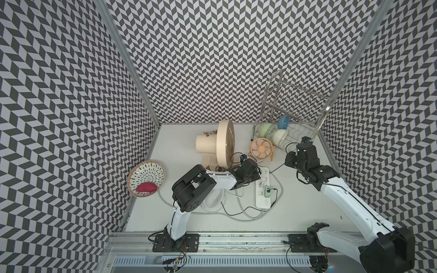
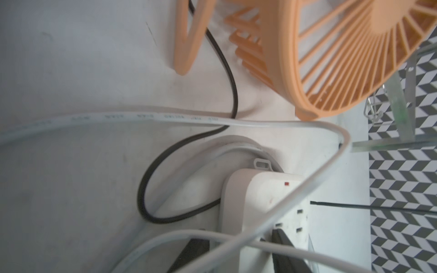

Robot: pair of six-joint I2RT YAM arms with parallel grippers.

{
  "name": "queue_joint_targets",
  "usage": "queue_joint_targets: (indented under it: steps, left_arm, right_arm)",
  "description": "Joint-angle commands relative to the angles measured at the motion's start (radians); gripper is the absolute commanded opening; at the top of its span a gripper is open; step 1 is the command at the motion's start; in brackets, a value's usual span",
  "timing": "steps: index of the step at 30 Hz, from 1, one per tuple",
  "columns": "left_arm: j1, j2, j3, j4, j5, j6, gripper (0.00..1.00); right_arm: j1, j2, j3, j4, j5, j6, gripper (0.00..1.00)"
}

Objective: Unplug the desk fan from the power strip
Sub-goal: Place the plug at the center of the board.

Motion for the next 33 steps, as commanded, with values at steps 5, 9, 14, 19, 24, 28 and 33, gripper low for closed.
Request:
queue_joint_targets:
  steps: [5,9,14,19,24,28,33]
  left_arm:
    - [-0.039,-0.016,-0.052,-0.170,0.018,0.090,0.50]
    - [-0.035,-0.038,-0.069,-0.139,0.034,0.109,0.50]
    - [-0.034,-0.084,-0.086,-0.088,0.060,0.168,0.51]
    - [-0.030,-0.134,-0.111,-0.078,0.058,0.223,0.53]
    - [-0.026,-0.182,-0.143,-0.061,0.072,0.231,0.54]
    - [-0.024,-0.230,-0.162,-0.059,0.082,0.236,0.55]
    - [-0.020,-0.250,-0.162,-0.068,0.083,0.241,0.58]
  right_arm:
    - [-0.114,-0.044,-0.168,0.223,-0.203,0.081,0.00]
    - [-0.156,-0.050,-0.275,0.414,-0.351,0.116,0.01]
    - [-0.161,0.012,-0.254,0.497,-0.451,0.108,0.00]
    - [-0.161,0.002,-0.179,0.539,-0.472,0.050,0.00]
    - [-0.161,-0.003,-0.002,0.492,-0.450,-0.053,0.00]
    - [-0.161,0.012,0.110,0.494,-0.453,-0.111,0.00]
    - [-0.160,0.046,0.154,0.485,-0.457,-0.127,0.00]
